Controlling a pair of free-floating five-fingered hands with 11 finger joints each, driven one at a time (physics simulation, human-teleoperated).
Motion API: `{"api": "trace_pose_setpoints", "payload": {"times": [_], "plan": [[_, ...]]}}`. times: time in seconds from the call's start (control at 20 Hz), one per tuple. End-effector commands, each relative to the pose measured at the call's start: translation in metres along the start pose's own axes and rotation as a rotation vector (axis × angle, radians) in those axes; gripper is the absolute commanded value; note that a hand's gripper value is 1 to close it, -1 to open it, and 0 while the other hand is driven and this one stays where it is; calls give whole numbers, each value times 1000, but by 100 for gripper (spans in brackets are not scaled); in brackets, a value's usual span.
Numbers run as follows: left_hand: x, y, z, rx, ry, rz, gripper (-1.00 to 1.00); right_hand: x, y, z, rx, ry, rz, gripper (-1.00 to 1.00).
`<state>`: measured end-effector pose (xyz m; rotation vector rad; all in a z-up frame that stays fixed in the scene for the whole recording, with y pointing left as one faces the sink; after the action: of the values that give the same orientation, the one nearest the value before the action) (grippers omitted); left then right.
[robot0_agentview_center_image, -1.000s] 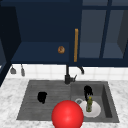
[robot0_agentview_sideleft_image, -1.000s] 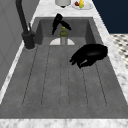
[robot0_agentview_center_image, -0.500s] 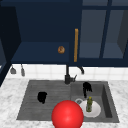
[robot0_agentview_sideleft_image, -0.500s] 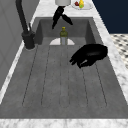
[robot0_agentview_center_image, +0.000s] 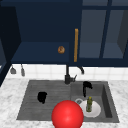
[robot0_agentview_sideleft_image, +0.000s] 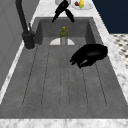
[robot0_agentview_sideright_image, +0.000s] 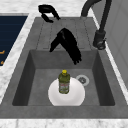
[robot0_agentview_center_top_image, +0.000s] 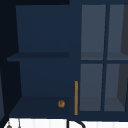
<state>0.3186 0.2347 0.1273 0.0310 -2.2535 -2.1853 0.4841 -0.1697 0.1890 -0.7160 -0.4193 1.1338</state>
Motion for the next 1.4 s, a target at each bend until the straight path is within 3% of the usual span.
{"api": "trace_pose_setpoints", "payload": {"times": [0.0, 0.15, 0.2, 0.35, 0.55, 0.75, 1.35], "plan": [[0, 0, 0, 0, 0, 0, 0, -6, 2, 18, -112, -26, -19, -100], [0, 0, 0, 0, 0, 0, 0, -8, -4, 28, -174, -17, -54, -100], [0, 0, 0, 0, 0, 0, 0, -2, 3, 20, -93, 8, -22, -100], [0, 0, 0, 0, 0, 0, 0, -8, -1, 20, -91, 3, -40, -100], [0, 0, 0, 0, 0, 0, 0, -15, -3, 25, -78, -62, -42, -100], [0, 0, 0, 0, 0, 0, 0, -20, -4, 40, -138, -113, -46, -100], [0, 0, 0, 0, 0, 0, 0, -30, -10, 72, -123, -280, -29, -100]]}}
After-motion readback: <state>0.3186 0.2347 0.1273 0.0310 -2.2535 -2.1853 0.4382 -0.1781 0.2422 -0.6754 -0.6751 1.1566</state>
